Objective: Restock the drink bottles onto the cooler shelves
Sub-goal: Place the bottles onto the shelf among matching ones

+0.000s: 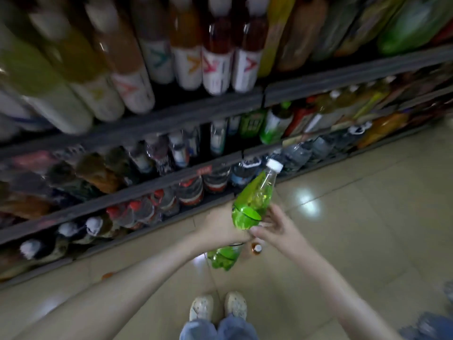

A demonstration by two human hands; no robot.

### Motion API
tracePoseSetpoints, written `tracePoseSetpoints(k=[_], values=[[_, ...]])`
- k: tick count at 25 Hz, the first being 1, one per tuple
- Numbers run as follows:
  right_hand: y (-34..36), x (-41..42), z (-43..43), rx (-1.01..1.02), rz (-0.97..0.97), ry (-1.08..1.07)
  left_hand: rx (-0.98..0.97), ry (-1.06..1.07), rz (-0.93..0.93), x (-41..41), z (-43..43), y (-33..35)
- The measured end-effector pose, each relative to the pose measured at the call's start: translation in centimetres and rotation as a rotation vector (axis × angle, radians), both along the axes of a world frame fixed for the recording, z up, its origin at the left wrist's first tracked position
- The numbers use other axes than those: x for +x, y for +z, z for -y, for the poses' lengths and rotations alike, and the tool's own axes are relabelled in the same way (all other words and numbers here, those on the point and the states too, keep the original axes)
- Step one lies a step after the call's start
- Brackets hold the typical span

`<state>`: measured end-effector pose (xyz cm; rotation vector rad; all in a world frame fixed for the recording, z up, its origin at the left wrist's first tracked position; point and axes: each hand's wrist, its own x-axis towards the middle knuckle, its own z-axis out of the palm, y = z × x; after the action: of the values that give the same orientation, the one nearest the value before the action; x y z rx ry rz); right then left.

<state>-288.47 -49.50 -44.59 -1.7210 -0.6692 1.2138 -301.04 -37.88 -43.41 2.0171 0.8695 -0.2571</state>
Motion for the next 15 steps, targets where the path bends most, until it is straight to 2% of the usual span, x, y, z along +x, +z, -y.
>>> tracePoseSetpoints(k=[3,7,10,15], values=[[7.7,-1.3,-0.3,0.104,-0.108,-0.119,-0.001,-0.097,0.177,0.7,-0.8,9.7],[15.7,-0.5,0.7,0.249,-0.162,-0.323,0.069,-0.258,0.200,3.4,-0.7,17.9],[20.1,3.1,2.1,0.336,-0.052,-0.427,0.013,-0.355,0.316,8.0,0.0,22.0],[25.3,15.1,6.7,0.453,0.298,-0.648,0.171,-0.440,0.515,19.2,2.4,27.4]])
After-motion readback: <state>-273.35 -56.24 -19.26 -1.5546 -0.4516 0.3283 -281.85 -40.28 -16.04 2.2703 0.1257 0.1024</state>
